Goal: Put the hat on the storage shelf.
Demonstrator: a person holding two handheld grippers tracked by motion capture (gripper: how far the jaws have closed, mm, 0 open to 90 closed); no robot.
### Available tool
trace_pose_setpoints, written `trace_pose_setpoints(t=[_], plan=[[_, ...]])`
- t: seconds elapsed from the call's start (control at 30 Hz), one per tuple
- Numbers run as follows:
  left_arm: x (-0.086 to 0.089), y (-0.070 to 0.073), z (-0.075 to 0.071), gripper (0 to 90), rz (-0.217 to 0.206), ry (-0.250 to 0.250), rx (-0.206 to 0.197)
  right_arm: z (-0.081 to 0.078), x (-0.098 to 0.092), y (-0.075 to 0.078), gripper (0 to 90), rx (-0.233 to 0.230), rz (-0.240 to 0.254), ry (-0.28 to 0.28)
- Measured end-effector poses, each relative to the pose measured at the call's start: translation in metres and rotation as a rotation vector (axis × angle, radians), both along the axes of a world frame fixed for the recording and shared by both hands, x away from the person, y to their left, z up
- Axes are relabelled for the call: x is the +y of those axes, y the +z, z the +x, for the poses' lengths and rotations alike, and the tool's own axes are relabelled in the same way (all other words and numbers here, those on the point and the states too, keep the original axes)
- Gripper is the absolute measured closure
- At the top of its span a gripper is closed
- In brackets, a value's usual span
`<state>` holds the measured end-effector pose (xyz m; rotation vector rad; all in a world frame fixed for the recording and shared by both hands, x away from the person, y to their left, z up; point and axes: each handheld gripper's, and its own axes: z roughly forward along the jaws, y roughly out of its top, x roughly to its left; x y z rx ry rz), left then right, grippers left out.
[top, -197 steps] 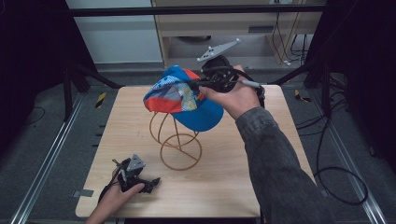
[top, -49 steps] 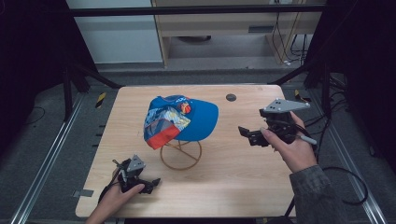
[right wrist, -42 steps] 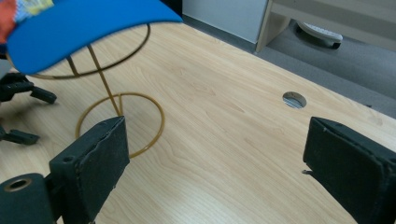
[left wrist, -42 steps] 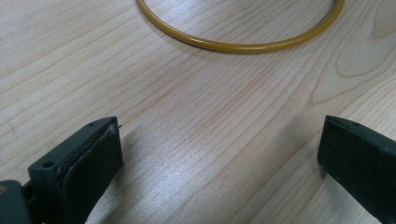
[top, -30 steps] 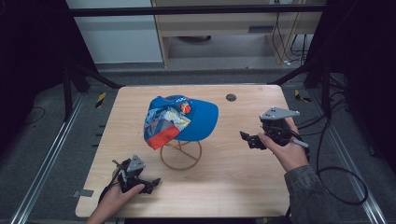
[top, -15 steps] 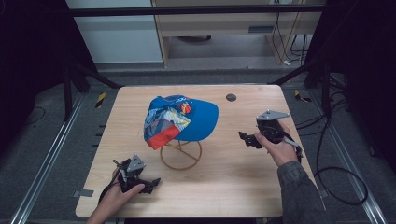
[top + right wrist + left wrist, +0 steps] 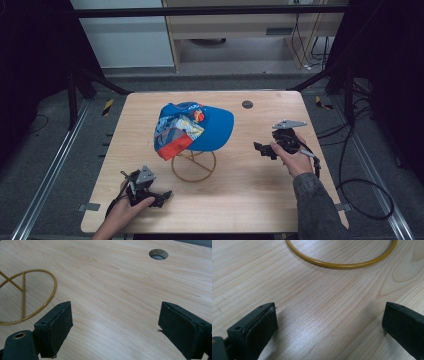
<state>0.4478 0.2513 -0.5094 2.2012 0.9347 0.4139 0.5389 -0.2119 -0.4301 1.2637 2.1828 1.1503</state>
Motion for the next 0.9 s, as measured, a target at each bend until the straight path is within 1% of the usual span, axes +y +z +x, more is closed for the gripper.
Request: trace_pose_setpoints(t=[0.03, 0.2, 0.23, 0.3, 0.33, 0.43, 0.47, 0.5, 0.7, 0.83, 0.9], plan=[[0.0, 0.0, 0.0, 0.0, 0.0, 0.0, 0.0, 0.003, 0.001, -0.003, 11.5, 0.006, 0.01, -0.003], [0.0, 0.0, 0.0, 0.0, 0.0, 0.0, 0.0, 0.01, 0.002, -0.01, 9.9, 0.025, 0.019, -0.005], [0.0, 0.0, 0.0, 0.0, 0.0, 0.0, 0.0, 0.012, 0.003, -0.015, 9.6, 0.036, 0.016, -0.008], [0.0, 0.0, 0.0, 0.0, 0.0, 0.0, 0.0, 0.012, 0.003, -0.016, 10.0, 0.03, 0.021, -0.014], [0.0, 0.0, 0.0, 0.0, 0.0, 0.0, 0.0, 0.013, 0.003, -0.021, 10.1, 0.032, 0.03, -0.022], [0.0, 0.0, 0.0, 0.0, 0.0, 0.0, 0.0, 0.015, 0.001, -0.031, 11.1, 0.037, 0.028, -0.034], [0.0, 0.0, 0.0, 0.0, 0.0, 0.0, 0.0, 0.015, 0.001, -0.031, 11.1, 0.037, 0.028, -0.034], [0.0, 0.0, 0.0, 0.0, 0.0, 0.0, 0.0, 0.017, 0.001, -0.035, 10.9, 0.045, 0.029, -0.037], [0.0, 0.0, 0.0, 0.0, 0.0, 0.0, 0.0, 0.021, 0.002, -0.04, 10.5, 0.056, 0.044, -0.04], [0.0, 0.0, 0.0, 0.0, 0.0, 0.0, 0.0, 0.023, 0.004, -0.044, 8.3, 0.069, 0.04, -0.039], [0.0, 0.0, 0.0, 0.0, 0.0, 0.0, 0.0, 0.026, 0.005, -0.047, 6.5, 0.087, 0.036, -0.031]])
